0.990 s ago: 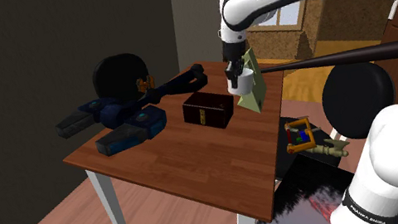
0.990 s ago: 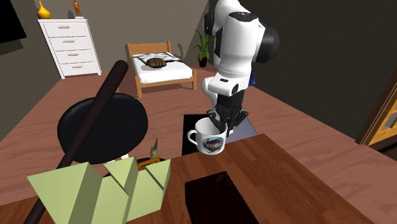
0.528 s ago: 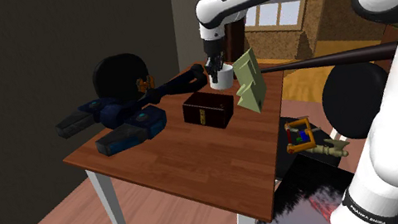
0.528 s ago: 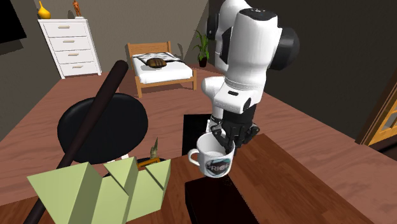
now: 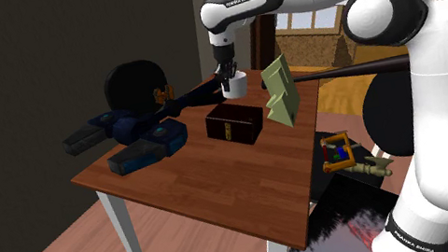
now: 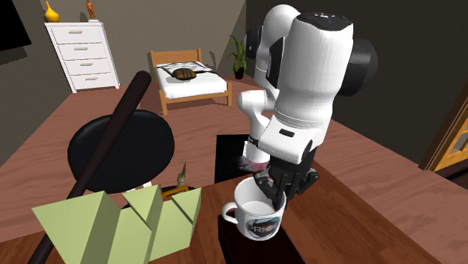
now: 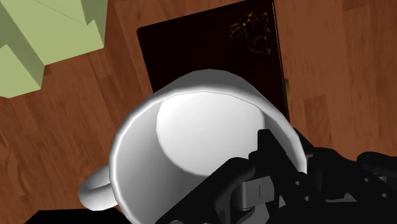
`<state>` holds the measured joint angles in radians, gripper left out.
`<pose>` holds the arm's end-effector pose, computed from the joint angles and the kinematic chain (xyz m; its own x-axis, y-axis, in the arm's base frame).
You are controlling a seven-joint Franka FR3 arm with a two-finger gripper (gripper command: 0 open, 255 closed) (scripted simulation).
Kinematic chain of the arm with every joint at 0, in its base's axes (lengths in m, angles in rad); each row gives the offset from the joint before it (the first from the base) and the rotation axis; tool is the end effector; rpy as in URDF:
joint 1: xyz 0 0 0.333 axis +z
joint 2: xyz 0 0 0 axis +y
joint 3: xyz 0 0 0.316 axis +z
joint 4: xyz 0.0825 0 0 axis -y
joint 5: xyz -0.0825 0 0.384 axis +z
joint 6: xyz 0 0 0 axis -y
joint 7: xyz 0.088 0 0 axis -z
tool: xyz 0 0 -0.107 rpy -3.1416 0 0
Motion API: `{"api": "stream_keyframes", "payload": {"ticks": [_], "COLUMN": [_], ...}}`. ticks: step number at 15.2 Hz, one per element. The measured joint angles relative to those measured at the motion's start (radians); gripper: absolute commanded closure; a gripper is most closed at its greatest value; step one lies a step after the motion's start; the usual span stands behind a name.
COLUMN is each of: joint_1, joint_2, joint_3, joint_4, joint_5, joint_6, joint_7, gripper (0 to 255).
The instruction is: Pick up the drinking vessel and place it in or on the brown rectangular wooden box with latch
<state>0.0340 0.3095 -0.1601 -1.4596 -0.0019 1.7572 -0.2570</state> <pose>0.6500 -0.0691 0.5083 0.9903 0.1376 -0.0207 0.1384 -0.9893 0.0467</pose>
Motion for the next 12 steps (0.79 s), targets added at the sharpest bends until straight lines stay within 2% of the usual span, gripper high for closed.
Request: {"api": "stream_keyframes", "payload": {"ticks": [12], "joint_1": [0.003], "joint_2": [0.020], "joint_3": [0.003], "joint_4": [-0.137], "joint_5": [0.002], "joint_6": [0.156], "joint_7": [0.006], "gripper": [255]}}
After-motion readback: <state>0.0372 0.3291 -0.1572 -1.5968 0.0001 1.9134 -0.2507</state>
